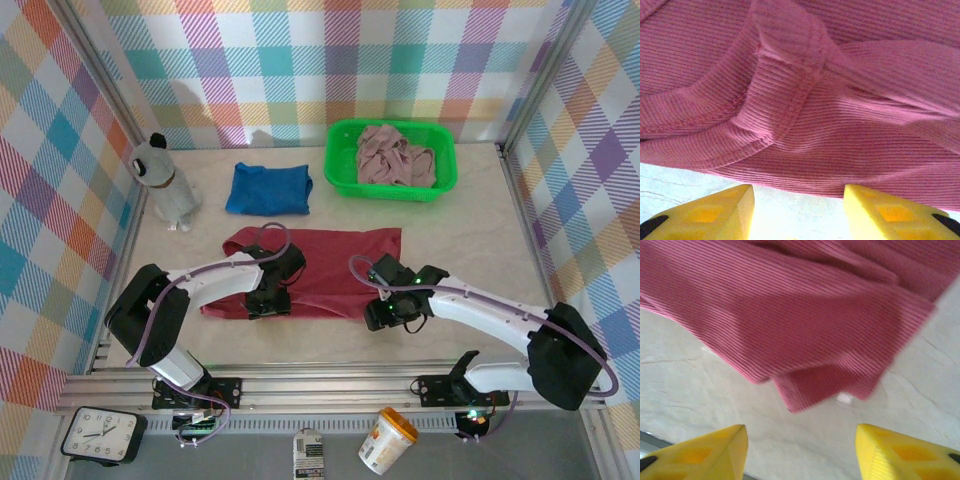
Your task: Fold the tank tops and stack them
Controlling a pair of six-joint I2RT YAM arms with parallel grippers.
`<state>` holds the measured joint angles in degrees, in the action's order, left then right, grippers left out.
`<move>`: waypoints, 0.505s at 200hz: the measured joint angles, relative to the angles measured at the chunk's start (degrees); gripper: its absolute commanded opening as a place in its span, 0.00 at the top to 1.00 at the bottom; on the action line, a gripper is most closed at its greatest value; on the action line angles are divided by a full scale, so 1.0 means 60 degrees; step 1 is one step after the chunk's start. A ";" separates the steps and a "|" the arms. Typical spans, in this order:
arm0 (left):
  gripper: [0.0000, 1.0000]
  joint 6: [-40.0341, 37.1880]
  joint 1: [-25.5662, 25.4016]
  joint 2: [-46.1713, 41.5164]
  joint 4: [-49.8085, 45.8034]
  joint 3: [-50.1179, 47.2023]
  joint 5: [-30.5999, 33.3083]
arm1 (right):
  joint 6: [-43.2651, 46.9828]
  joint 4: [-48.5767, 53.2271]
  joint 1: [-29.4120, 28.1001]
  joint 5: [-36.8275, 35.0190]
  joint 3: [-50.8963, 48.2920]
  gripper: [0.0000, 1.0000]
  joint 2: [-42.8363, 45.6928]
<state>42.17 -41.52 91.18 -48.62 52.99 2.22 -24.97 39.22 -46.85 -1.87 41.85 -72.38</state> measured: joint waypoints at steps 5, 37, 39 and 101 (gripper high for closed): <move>0.51 -0.0004 0.0000 0.0000 -0.0011 -0.0029 0.0011 | 0.0018 -0.0189 0.0000 0.0084 -0.0022 0.49 -0.0080; 0.51 -0.0004 0.0000 0.0018 -0.0007 -0.0193 0.0069 | 0.0135 -0.0863 0.0000 0.0517 -0.0226 0.53 -0.0470; 0.51 -0.0004 0.0000 0.0022 -0.0011 -0.0200 0.0069 | 0.0135 -0.0882 0.0000 0.0521 -0.0226 0.53 -0.0503; 0.52 -0.0007 0.0000 0.0084 -0.0015 -0.0266 0.0135 | 0.0018 -0.0670 0.0000 0.0466 -0.0229 0.54 -0.0794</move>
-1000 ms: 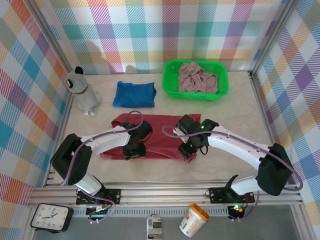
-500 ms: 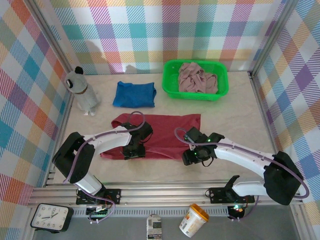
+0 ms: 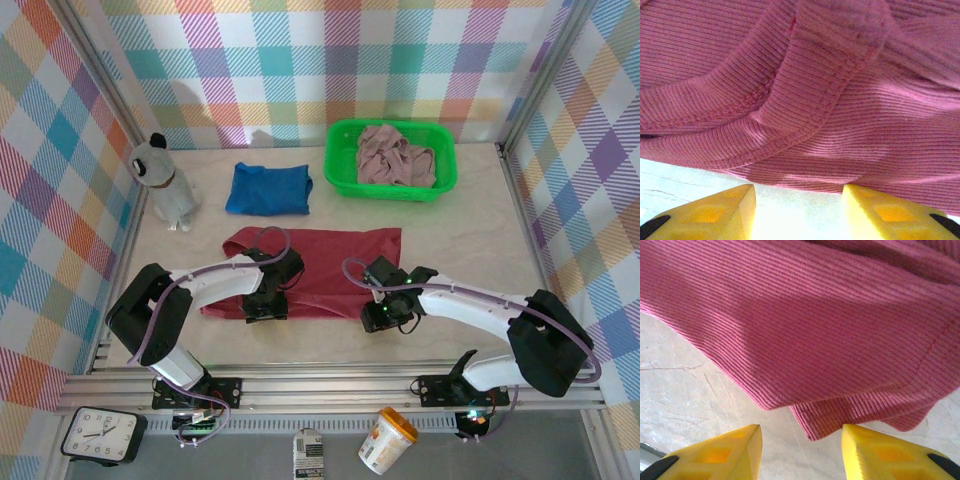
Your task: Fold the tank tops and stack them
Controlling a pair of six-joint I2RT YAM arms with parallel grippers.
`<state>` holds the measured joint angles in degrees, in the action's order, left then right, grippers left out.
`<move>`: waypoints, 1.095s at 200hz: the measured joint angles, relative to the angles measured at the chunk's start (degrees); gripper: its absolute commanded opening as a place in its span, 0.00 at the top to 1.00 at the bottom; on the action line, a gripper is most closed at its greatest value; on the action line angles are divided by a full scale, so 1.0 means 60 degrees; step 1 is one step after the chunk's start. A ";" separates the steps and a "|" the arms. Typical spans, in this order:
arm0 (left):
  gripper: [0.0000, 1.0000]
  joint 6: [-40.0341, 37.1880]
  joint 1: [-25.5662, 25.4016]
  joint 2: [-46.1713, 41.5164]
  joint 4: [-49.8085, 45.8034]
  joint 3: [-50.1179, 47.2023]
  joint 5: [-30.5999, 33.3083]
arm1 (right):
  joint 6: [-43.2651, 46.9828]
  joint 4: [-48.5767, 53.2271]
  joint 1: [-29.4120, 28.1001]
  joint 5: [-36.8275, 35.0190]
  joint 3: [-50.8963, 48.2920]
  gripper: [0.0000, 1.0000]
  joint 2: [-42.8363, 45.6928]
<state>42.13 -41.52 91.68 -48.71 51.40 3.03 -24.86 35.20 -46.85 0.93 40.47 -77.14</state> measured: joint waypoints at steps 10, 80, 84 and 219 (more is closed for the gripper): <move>0.52 0.0000 0.0000 0.0044 0.0000 0.0000 0.0015 | 0.0000 0.0018 0.0000 -0.0004 -0.0004 0.54 0.0000; 0.53 -0.0044 0.0004 0.0164 0.0044 0.0004 0.0007 | 0.0058 -0.0229 0.0120 -0.0040 0.0022 0.76 -0.0783; 0.53 -0.0066 0.0004 0.0175 0.0044 0.0004 0.0007 | 0.0051 -0.0226 0.0120 -0.0066 0.0022 0.79 -0.0809; 0.53 -0.0466 0.0328 0.0164 -0.0109 -0.0036 0.0146 | -0.0583 0.1661 0.0648 -0.1694 0.0153 0.94 0.0266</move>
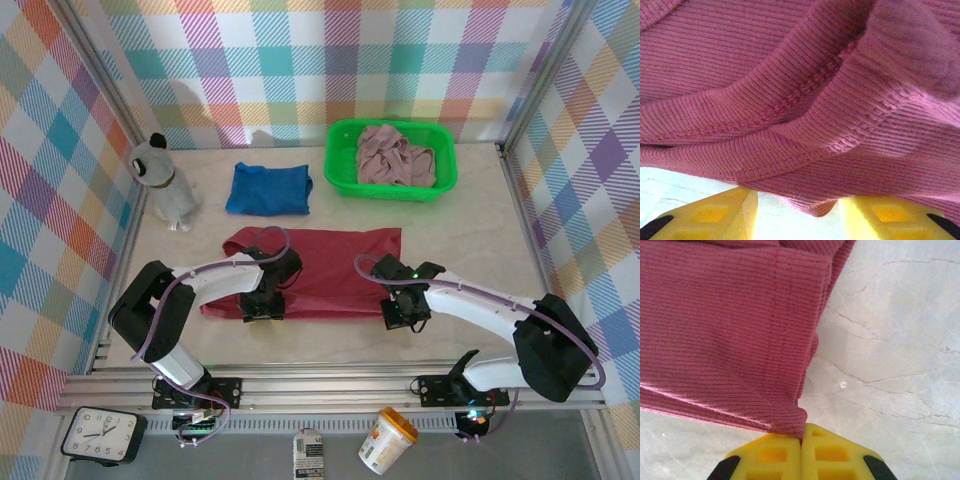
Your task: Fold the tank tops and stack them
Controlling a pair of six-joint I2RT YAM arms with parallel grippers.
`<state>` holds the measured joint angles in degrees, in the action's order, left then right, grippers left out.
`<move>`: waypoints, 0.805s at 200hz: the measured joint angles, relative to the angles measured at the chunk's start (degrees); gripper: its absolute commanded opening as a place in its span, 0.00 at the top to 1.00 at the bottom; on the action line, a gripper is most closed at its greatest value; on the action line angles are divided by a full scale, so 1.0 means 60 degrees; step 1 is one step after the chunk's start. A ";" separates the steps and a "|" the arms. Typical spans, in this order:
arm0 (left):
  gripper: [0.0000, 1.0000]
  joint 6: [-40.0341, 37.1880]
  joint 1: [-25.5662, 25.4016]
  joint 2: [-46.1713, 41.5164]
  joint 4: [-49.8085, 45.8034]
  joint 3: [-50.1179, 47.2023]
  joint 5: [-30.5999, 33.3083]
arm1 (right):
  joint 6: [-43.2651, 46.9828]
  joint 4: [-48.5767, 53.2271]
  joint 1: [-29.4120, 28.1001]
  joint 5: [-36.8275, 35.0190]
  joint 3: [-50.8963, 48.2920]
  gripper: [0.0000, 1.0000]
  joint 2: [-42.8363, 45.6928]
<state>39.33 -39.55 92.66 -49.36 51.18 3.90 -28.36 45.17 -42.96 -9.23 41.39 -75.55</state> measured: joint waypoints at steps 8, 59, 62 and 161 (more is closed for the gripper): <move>0.53 -0.0018 0.0000 -0.0011 0.0000 -0.0004 0.0000 | 0.0000 -0.0004 0.0033 0.0004 0.0004 0.93 -0.0055; 0.52 -0.0171 0.0073 -0.0029 -0.0018 -0.0004 -0.0215 | 0.0229 -0.0095 0.0051 0.0412 0.0033 0.67 -0.0685; 0.52 -0.0171 0.0080 -0.0033 -0.0025 -0.0004 -0.0237 | 0.0262 -0.0073 0.0051 0.0430 0.0051 0.67 -0.0685; 0.51 -0.0255 0.0251 -0.0641 -0.0772 0.1778 -0.0940 | 0.0736 -0.0251 0.0189 0.1180 0.1876 0.61 0.0200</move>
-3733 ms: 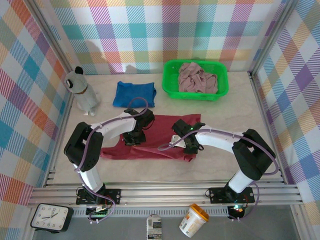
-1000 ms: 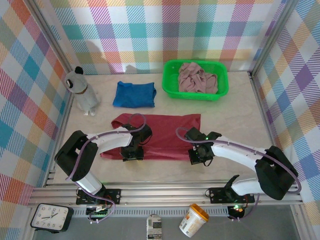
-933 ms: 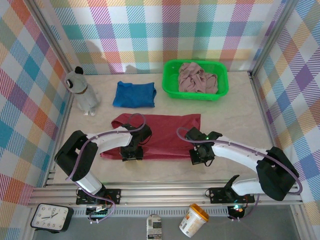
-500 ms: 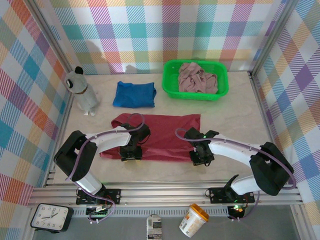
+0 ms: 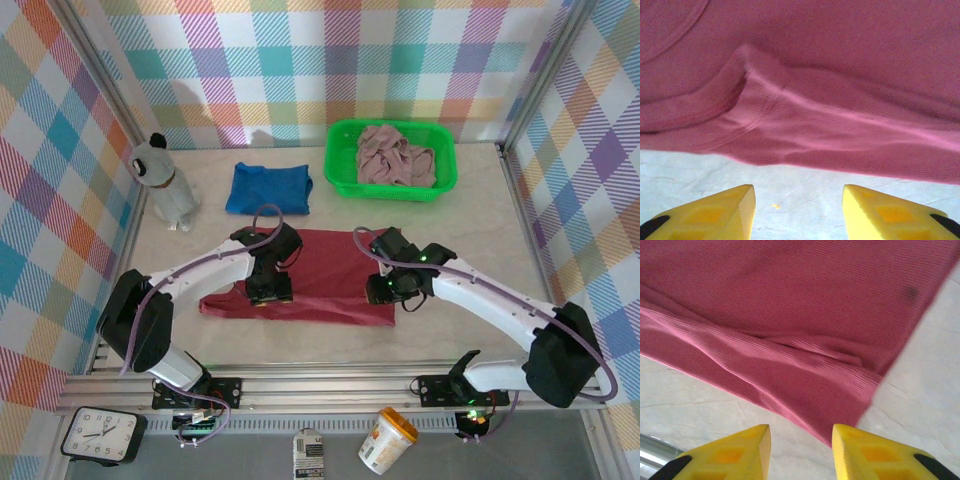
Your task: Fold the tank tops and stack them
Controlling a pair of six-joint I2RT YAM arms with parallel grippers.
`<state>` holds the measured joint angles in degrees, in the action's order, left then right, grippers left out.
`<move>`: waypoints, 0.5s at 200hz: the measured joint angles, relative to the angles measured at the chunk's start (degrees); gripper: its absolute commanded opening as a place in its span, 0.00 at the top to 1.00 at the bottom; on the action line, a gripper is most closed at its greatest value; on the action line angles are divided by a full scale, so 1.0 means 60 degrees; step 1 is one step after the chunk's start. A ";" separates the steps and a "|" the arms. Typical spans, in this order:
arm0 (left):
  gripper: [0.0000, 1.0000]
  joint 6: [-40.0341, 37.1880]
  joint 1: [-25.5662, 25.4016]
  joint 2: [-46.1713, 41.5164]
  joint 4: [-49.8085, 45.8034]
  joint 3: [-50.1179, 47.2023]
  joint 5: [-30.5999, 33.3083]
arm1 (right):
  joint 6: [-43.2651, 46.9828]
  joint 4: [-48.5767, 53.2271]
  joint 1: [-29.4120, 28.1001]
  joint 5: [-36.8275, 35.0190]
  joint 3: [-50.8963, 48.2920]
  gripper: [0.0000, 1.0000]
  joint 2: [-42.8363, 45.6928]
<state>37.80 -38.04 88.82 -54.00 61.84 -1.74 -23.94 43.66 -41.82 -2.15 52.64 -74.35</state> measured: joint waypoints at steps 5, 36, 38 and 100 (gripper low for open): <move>0.51 -0.0029 0.0033 0.0091 0.0073 0.0087 0.0000 | 0.0040 -0.0211 0.0018 0.0102 -0.0055 0.61 -0.0157; 0.54 -0.0317 0.0280 0.1104 0.0783 0.0444 0.0076 | 0.0262 -0.1290 0.0095 0.0448 -0.0441 0.59 -0.1293; 0.54 -0.0350 0.0313 0.1191 0.0834 0.0444 0.0087 | 0.0284 -0.1326 0.0113 0.0463 -0.0455 0.59 -0.1344; 0.55 -0.0962 0.0801 0.2623 0.1428 0.0707 -0.0004 | 0.0616 -0.1960 0.0809 0.0929 -0.0732 0.59 -0.2557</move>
<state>32.03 -33.23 104.55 -45.43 66.08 -1.76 -20.25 31.90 -36.97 3.42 48.25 -89.69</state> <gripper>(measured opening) 0.456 0.409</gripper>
